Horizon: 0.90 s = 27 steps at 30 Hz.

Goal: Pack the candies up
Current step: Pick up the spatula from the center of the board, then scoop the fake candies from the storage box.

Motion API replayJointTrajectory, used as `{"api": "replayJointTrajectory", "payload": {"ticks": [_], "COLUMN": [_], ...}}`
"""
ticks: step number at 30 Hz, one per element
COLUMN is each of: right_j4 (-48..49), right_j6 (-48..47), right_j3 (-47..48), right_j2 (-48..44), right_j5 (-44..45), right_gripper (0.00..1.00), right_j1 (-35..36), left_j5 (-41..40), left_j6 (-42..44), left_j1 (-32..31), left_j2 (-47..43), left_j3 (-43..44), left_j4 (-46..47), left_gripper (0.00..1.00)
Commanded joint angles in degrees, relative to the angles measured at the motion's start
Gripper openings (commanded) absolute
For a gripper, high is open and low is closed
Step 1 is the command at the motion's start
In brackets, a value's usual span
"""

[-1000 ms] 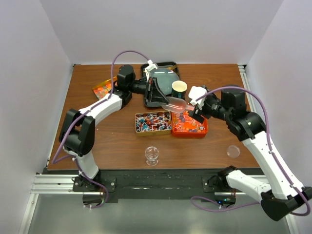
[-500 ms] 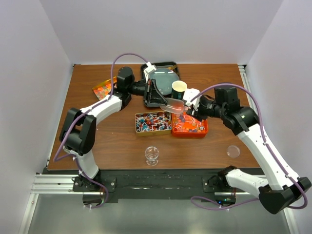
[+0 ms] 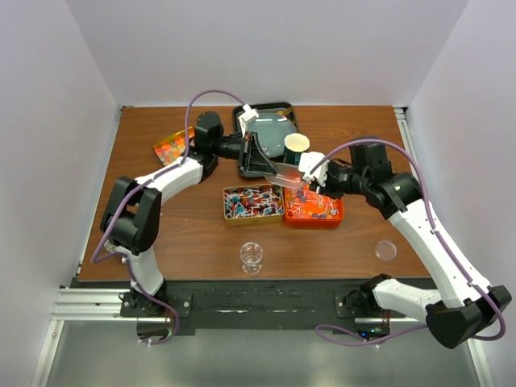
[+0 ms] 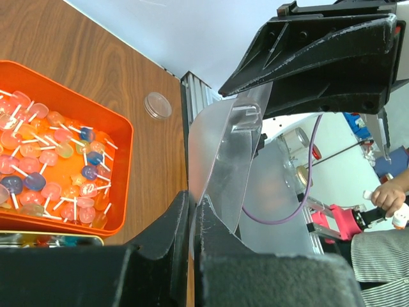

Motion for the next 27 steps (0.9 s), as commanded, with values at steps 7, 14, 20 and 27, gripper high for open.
{"api": "replayJointTrajectory", "payload": {"ticks": [7,14,20,27], "right_j4": [-9.57,-18.46,-21.54,-25.05], "right_j6": [-8.43,-21.36,-21.63,-17.77], "right_j3": [5.76,13.21,21.39,31.86], "right_j2": [4.40,13.96,21.98,32.87], "right_j5": [5.30,9.70,13.83,21.12], "right_gripper": [0.00,0.00,0.00,0.00], "right_j1": [-1.34,-6.80,-3.47,3.30], "left_j5": [-8.09,-36.81,-53.10,-61.64], "left_j6": [19.73,28.86,23.14,18.13], "left_j1": [4.10,5.60,6.99,9.73], "left_j2": [-3.87,-12.65,-18.81,-20.31], "left_j3": [2.72,-4.47,-14.66,-18.90], "left_j4": [-23.35,-39.25,-41.19,-44.09], "left_gripper": [0.51,0.70,0.64,0.00]}}
